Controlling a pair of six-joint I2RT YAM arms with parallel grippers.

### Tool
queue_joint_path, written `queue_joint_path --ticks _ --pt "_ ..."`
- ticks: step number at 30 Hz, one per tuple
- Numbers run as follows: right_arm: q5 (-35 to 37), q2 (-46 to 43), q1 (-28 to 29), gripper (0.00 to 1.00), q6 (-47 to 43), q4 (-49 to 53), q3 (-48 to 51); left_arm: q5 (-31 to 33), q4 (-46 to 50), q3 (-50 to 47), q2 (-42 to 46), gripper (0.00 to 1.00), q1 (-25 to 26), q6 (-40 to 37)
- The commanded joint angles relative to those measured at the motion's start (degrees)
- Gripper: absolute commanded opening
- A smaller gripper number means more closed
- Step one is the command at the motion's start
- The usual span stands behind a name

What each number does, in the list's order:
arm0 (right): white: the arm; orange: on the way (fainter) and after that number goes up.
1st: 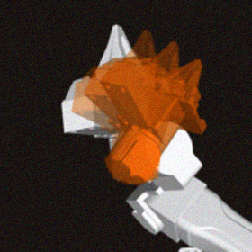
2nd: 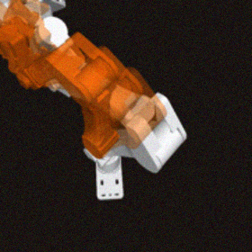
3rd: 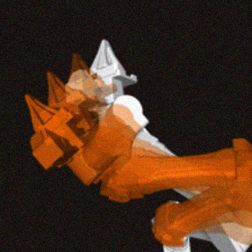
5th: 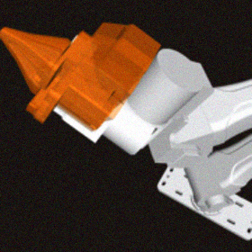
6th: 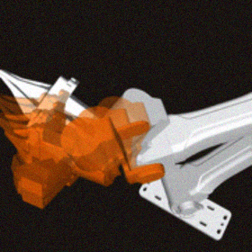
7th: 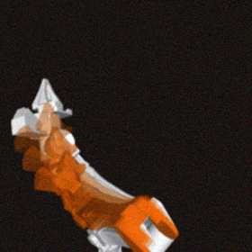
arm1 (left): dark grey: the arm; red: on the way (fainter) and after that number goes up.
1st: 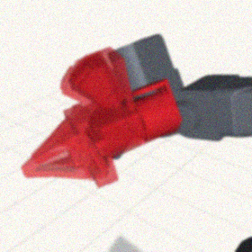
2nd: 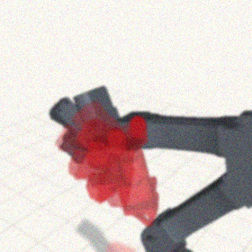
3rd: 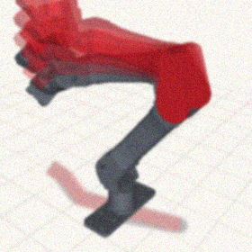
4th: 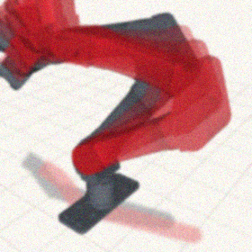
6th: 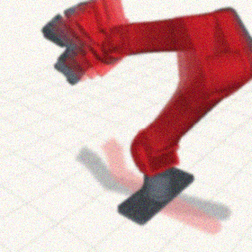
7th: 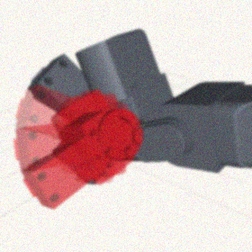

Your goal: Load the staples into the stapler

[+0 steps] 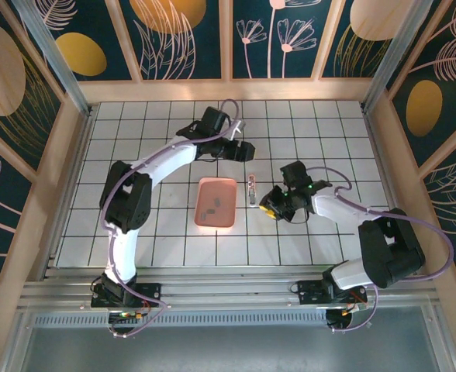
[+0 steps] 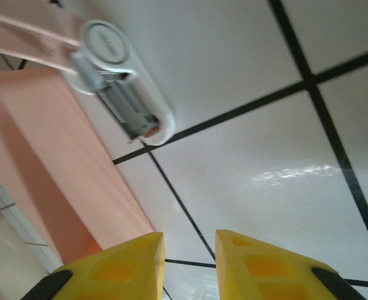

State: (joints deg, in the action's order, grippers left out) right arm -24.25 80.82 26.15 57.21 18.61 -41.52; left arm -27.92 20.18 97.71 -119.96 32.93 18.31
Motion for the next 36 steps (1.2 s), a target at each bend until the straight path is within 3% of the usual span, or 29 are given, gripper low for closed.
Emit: queue_joint_path --ticks 1,10,21,36 --pt "-3.81 -1.83 -0.98 0.26 4.97 -8.15 2.7 -3.78 1.85 3.67 -3.35 0.72 0.84 -4.47" --pt "-6.04 0.51 -4.17 0.24 5.83 -14.91 6.57 -8.89 0.21 5.47 -9.91 0.7 2.1 -4.68" --pt "-7.87 7.74 -4.9 0.21 4.12 -20.49 3.81 -16.47 -3.61 3.13 -10.36 0.58 2.75 -2.82" --pt "-7.73 11.26 -4.94 0.2 3.46 -22.82 3.38 -19.07 -2.17 -0.82 -7.52 0.53 3.29 -4.33"
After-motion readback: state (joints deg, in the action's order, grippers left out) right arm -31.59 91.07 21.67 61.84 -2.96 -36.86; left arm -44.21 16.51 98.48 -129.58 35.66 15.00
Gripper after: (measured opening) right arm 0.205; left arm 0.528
